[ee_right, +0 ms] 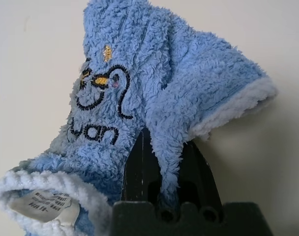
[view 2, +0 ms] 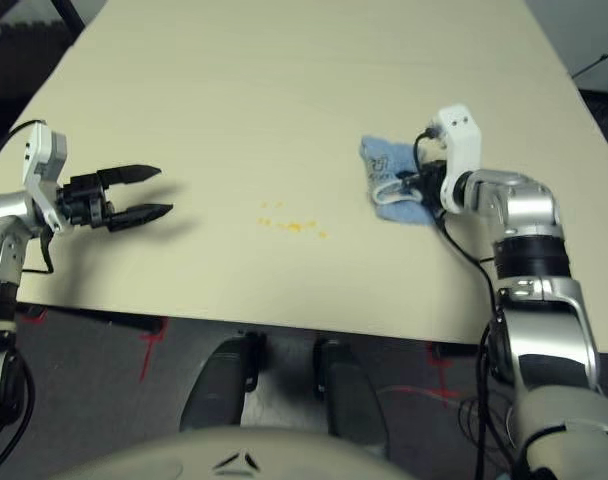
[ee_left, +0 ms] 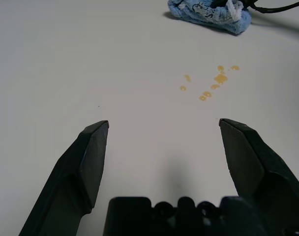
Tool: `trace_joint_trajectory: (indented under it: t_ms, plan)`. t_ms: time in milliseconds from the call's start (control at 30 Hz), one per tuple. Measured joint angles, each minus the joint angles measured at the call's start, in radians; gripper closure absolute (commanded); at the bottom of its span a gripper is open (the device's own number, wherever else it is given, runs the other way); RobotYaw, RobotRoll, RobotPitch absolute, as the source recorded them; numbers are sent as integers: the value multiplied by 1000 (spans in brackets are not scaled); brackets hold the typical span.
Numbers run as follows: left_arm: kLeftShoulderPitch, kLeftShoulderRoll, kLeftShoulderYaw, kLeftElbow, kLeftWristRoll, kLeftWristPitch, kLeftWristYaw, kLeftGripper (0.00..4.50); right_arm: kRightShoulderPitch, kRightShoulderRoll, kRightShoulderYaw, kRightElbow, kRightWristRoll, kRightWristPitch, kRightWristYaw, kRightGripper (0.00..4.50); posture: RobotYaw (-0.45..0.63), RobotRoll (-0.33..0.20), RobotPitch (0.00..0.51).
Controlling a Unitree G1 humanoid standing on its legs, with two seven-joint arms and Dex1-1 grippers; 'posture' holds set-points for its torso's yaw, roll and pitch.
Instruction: Wipe the water off the table with a rag.
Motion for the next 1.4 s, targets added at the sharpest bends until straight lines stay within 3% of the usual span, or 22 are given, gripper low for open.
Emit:
trace_joint_trajectory:
  t_ms: [200,433,1000,1400]
  plan:
    - [-20,0,-12,4,1,-1,-21,0,27,-31,-47,-214,184,194,96,4446,149,0,215]
    - [-24,2,-33,5,7,-14,-59,0,33,86,-67,-389,300,319,26,4446,161,0,215]
    - [-15,28,-39,-1,9,-11,-77,0,110,346,140,-465,239,267,-196,4446,177,0,224]
    - [-10,34,-42,-5,10,2,-80,0,-56,578,247,-206,137,126,-211,4446,187,0,236]
